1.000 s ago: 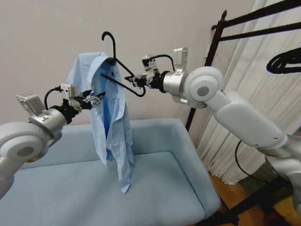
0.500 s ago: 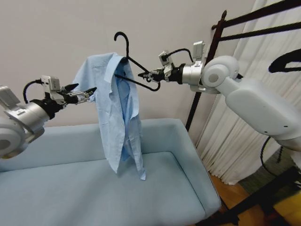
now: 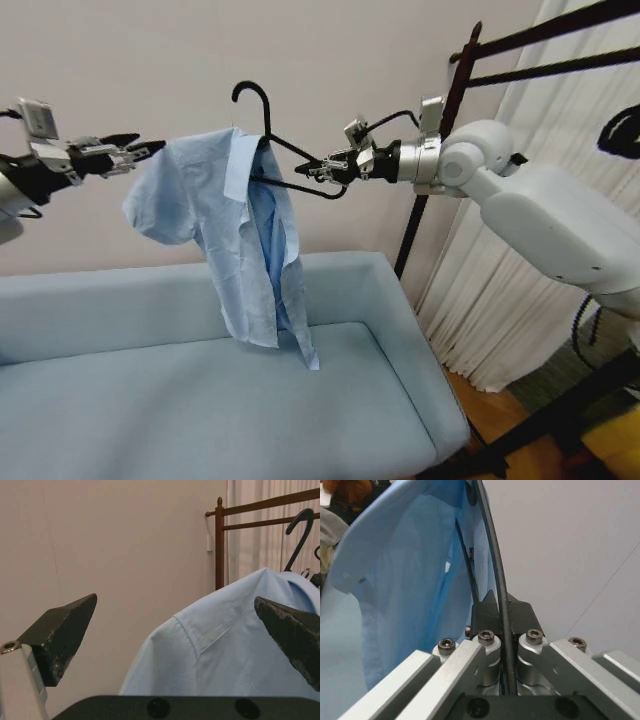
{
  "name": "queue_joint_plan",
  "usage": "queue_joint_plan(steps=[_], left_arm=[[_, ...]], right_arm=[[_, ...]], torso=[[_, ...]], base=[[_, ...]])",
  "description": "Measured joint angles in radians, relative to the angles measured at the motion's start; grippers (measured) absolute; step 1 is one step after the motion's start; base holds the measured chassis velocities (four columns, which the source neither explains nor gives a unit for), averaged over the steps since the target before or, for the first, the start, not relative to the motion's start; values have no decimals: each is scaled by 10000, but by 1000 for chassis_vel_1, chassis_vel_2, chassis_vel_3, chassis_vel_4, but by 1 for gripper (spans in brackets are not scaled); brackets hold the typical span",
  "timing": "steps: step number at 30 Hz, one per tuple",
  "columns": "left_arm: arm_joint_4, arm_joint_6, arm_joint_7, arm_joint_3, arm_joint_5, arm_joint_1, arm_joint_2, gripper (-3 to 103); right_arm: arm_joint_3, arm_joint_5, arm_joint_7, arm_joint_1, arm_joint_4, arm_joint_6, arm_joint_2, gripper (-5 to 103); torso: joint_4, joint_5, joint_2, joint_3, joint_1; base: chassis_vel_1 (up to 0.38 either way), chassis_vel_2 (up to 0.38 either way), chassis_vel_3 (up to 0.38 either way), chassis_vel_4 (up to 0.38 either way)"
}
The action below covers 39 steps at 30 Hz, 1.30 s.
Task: Pick up the clothes from the sofa and hang them on the clothes hanger.
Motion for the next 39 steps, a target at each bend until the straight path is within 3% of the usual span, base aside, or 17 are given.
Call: queue_joint_plan(steps=[3, 7, 8, 12, 16, 24, 30, 35, 39], left_arm=[[293, -40, 393, 38, 155, 110, 243, 100], [682, -254, 1803, -38, 434, 530, 738, 100], [682, -254, 1803, -38, 434, 530, 738, 100], [1062, -427, 3152, -160, 481, 785, 1183, 100], [1094, -504, 3671, -311, 251, 1106, 1520, 100], [1066, -597, 4078, -668, 28, 2080, 2032, 100], [931, -708, 3863, -807, -125, 2547, 2283, 100], [1003, -747, 3642, -1696, -260, 3514, 2541, 100], [1089, -789, 3521, -1790, -382, 3725, 2724, 100]], right_arm=[[-15, -270, -292, 72, -148, 4, 150, 2], [-250, -489, -583, 281, -255, 11, 362, 2], [-250, -489, -583, 281, -255, 11, 362, 2], [-438, -776, -906, 421, -366, 144, 539, 2], [-465, -886, -1064, 439, -395, 221, 679, 2], [-377, -924, -1005, 397, -346, 224, 815, 2], [-209, -926, -943, 204, -140, 226, 766, 2], [-114, -913, -958, 86, 36, 228, 723, 2], [-43, -899, -1073, 83, 67, 228, 759, 2]], torso=[[2, 0, 1, 0, 0], [-1, -2, 0, 0, 0], [-1, -2, 0, 0, 0], [-1, -1, 0, 0, 0], [1, 0, 1, 0, 0], [-1, 1, 1, 0, 0], [-1, 1, 0, 0, 0], [-1, 3, 0, 0, -1], [-1, 2, 0, 0, 0]], base=[[0, 0, 0, 0], [0, 0, 0, 0], [0, 0, 0, 0], [0, 0, 0, 0], [0, 0, 0, 0], [0, 0, 0, 0], [0, 0, 0, 0], [0, 0, 0, 0], [0, 0, 0, 0]])
